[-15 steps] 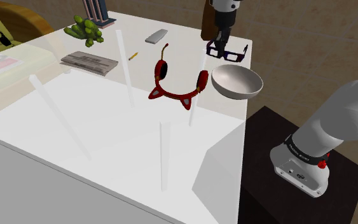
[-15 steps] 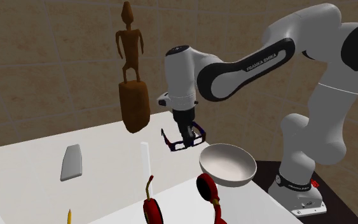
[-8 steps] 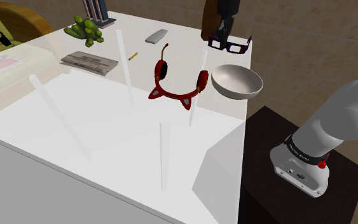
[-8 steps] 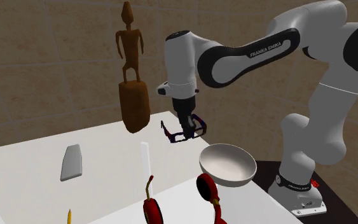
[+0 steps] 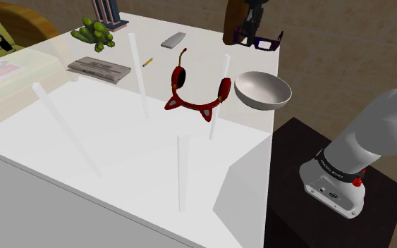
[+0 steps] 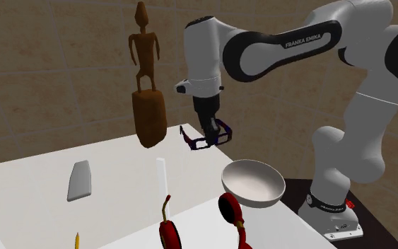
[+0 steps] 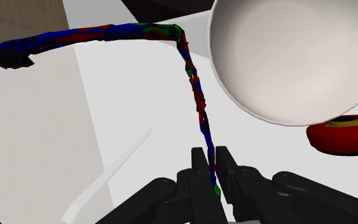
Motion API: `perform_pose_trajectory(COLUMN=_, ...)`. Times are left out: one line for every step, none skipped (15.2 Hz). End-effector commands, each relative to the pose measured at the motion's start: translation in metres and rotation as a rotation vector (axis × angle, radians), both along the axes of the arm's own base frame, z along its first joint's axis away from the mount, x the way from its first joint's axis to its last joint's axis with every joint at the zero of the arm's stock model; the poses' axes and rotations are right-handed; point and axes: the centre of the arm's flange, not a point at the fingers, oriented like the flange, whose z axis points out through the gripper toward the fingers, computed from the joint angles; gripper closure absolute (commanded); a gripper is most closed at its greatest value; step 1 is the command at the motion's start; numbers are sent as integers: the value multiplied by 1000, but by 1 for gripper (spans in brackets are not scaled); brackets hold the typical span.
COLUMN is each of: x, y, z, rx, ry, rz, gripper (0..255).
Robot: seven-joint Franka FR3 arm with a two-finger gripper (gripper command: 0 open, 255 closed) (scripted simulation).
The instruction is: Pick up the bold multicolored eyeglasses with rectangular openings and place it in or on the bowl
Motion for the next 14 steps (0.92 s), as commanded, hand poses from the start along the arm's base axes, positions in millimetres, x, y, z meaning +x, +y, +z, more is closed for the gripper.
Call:
perform_pose_trajectory(x=-15, y=12, z=2, rx=0, ry=0, rz=0, gripper=255)
perform_pose_trajectory(x=-25, y=21, z=3, rx=0, ry=0, rz=0, gripper=255)
perform_pose_trajectory(x=-36, y=29, z=4, rx=0, ry=0, rz=0, gripper=255)
perform_pose_trajectory(x=-46, y=37, z=5, rx=0, ry=0, rz=0, gripper=255)
perform_pose_trajectory(x=-56, y=45, z=5, rx=0, ry=0, rz=0, gripper=255)
perform_pose_trajectory(x=-66, y=54, z=6, rx=0, ry=0, rz=0, gripper=255)
perform_pose_trajectory(x=-77, y=62, z=7, rx=0, ry=0, rz=0, gripper=255)
perform_pose_trajectory(x=-87, y=70, z=8, rx=0, ry=0, rz=0, gripper=255)
perform_pose_trajectory(x=-97, y=79, z=9, rx=0, ry=0, rz=0, gripper=255)
perform_pose_trajectory(x=-107, y=87, z=9, rx=0, ry=0, rz=0, gripper=255)
perform_pose_trajectory(x=-118, y=95, z=10, rx=0, ry=0, rz=0, gripper=255)
perform_pose_trajectory(x=-128, y=103, z=11, rx=0, ry=0, rz=0, gripper=255)
perform_pose_trajectory(x=-138, y=112, z=12, rx=0, ry=0, rz=0, gripper=255)
perform_pose_trajectory(x=-148, y=120, z=13, rx=0, ry=0, rz=0, gripper=255)
